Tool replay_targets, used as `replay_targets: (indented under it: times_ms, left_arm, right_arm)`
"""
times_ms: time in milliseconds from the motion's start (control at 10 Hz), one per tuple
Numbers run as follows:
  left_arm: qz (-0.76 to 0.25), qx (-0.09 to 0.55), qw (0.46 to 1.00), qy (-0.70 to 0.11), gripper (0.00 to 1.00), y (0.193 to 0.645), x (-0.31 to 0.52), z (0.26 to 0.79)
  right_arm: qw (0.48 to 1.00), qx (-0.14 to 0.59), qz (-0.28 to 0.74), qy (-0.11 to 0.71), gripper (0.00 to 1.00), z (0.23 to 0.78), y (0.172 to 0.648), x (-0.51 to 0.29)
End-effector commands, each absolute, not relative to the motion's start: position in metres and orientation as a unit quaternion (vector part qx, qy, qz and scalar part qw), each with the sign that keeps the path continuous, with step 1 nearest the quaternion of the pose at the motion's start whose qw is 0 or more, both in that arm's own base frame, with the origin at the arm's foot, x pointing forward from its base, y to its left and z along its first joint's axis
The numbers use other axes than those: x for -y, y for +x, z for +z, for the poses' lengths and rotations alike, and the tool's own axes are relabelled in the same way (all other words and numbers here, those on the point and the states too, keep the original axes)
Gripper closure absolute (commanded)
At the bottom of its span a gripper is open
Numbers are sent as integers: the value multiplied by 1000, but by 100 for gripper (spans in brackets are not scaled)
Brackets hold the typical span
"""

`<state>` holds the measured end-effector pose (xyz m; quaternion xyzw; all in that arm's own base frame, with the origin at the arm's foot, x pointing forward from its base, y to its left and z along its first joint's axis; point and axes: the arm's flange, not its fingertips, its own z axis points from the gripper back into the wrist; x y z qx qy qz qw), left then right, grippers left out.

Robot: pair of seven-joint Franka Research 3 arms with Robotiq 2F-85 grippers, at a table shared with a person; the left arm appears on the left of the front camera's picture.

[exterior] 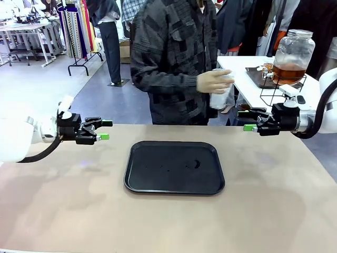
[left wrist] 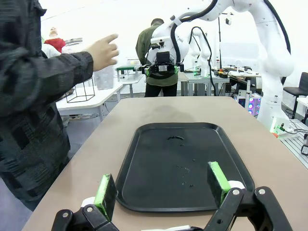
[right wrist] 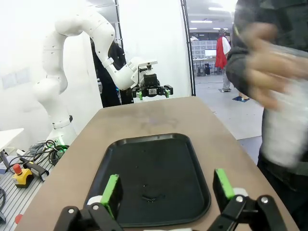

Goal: Pour the drink into the iced cup.
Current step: Open the gripper to release the iced cup you were holding.

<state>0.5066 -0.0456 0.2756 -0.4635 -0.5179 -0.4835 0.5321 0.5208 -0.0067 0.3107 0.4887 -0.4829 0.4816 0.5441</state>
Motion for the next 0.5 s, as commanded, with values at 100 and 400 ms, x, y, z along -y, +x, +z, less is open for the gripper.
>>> replay_targets:
  times_ms: [100,400]
  left_arm:
    - [-482,520,531,-463,0,506,46,278]
    - [-482,520,531,-463,0,506,46,278]
  right_arm:
    - [543,483,478,493,0,313,520,7]
    - [543,483,478,493,0,313,520,7]
